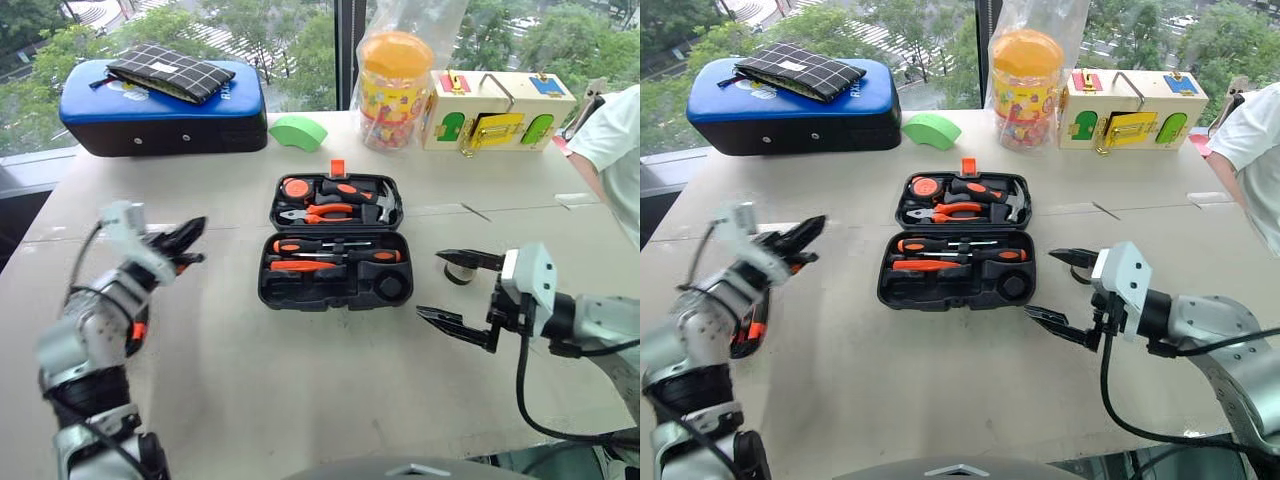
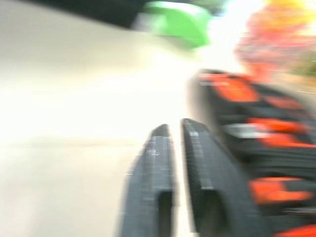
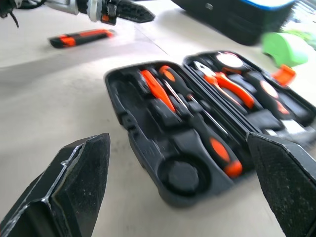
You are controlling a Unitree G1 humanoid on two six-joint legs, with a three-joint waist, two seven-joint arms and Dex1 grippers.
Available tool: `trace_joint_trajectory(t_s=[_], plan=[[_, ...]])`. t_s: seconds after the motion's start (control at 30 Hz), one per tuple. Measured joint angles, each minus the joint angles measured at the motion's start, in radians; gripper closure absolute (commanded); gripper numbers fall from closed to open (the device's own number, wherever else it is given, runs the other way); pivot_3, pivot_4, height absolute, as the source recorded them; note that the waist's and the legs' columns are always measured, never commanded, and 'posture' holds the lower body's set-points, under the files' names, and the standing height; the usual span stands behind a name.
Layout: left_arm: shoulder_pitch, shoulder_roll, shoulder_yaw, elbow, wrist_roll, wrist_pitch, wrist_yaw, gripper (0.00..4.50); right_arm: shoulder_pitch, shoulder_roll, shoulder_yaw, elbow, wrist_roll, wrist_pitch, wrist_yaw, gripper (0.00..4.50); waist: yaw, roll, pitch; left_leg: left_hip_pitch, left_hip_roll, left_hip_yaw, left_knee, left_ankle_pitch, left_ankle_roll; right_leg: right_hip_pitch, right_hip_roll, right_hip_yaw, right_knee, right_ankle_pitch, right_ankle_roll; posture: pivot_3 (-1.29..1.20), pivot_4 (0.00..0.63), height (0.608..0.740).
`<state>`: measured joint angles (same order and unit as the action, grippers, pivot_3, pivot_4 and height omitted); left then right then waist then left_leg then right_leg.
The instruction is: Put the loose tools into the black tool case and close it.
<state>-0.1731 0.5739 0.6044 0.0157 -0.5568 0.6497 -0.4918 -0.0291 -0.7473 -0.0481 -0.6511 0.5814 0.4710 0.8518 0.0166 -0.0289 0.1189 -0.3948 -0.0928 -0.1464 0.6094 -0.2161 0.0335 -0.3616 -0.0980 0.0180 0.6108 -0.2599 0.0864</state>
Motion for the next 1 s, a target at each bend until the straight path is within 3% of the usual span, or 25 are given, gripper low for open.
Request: trace_joint_trajectory(t_s=[0.1,0.2,0.33,0.5,0.53,0.63,0.67,0.73,0.9,1.0], plan=[[0.085,-0.005,0.061,-0.148,0.017,0.009,0.111,1.3,-0.037,0.002,0.028,0.05,-0.009,-0.022,0.039,0.0,0.015,-0.002,0.0,-0.001,-0.001,0.0,0.0,0.0,-0.001,0.0,-0.004,0.0,0.0,0.0,0.0,0.0,0.15,0.74],[0.157,-0.016,0.093,-0.297,0.039,0.068,0.216,0.07,-0.064,0.01,0.052,0.084,-0.015,-0.039,0.07,0.0,0.022,-0.001,0.001,0.0,-0.001,0.002,0.001,-0.003,-0.004,0.0,-0.005,0.002,0.0,0.0,0.0,0.0,0.15,0.74],[0.277,-0.063,0.1,-0.436,0.054,0.182,0.321,0.03,-0.096,0.02,0.081,0.122,-0.024,-0.052,0.106,0.0,0.022,0.0,0.001,0.0,-0.001,0.002,0.0,-0.003,-0.005,0.0,-0.003,0.001,0.0,0.0,0.0,0.0,0.15,0.74],[0.345,-0.076,0.06,-0.42,0.055,0.26,0.325,0.03,-0.116,0.022,0.088,0.133,-0.025,-0.06,0.125,0.0,0.023,0.0,0.001,0.0,-0.001,0.002,0.0,-0.003,-0.005,0.0,0.0,0.001,0.001,0.0,0.0,0.0,0.15,0.74],[0.346,-0.08,0.049,-0.389,0.055,0.261,0.316,0.65,-0.116,0.021,0.088,0.137,-0.025,-0.06,0.128,0.0,0.024,0.0,0.001,0.0,-0.001,0.002,0.0,-0.003,-0.005,0.0,0.0,0.001,0.0,0.0,0.0,0.0,0.15,0.74],[0.339,-0.08,0.049,-0.368,0.059,0.256,0.311,1.7,-0.115,0.015,0.087,0.138,-0.026,-0.059,0.132,0.0,0.024,0.001,0.001,0.0,-0.001,0.002,0.0,-0.003,-0.005,0.0,-0.001,0.001,0.0,0.0,0.0,0.0,0.15,0.74],[0.338,-0.079,0.05,-0.358,0.064,0.249,0.309,2.36,-0.113,0.01,0.085,0.138,-0.025,-0.058,0.132,0.0,0.024,0.002,0.001,0.0,-0.001,0.002,0.0,-0.003,-0.005,0.0,-0.001,0.001,0.0,0.0,0.0,0.0,0.15,0.74],[0.339,-0.079,0.05,-0.354,0.065,0.238,0.303,2.87,-0.11,0.006,0.076,0.137,-0.024,-0.057,0.132,0.0,0.024,0.002,0.001,0.0,-0.001,0.002,0.0,-0.003,-0.005,0.0,-0.004,0.001,0.0,0.0,0.0,0.0,0.15,0.74],[0.265,-0.122,0.039,-0.303,0.053,0.132,0.257,2.85,-0.052,-0.007,0.045,0.109,-0.024,-0.051,0.115,0.0,0.032,0.001,0.002,-0.001,-0.001,0.0,0.001,-0.003,-0.005,0.0,-0.005,-0.001,0.0,0.0,0.0,0.0,0.15,0.74],[0.099,-0.036,-0.107,-0.321,-0.025,0.077,0.017,2.85,-0.023,-0.007,0.027,0.067,-0.023,-0.039,0.077,0.0,0.051,-0.001,0.002,-0.003,-0.002,0.0,0.004,-0.003,-0.005,0.0,-0.003,-0.002,0.0,0.001,-0.002,0.0,0.15,0.74]])
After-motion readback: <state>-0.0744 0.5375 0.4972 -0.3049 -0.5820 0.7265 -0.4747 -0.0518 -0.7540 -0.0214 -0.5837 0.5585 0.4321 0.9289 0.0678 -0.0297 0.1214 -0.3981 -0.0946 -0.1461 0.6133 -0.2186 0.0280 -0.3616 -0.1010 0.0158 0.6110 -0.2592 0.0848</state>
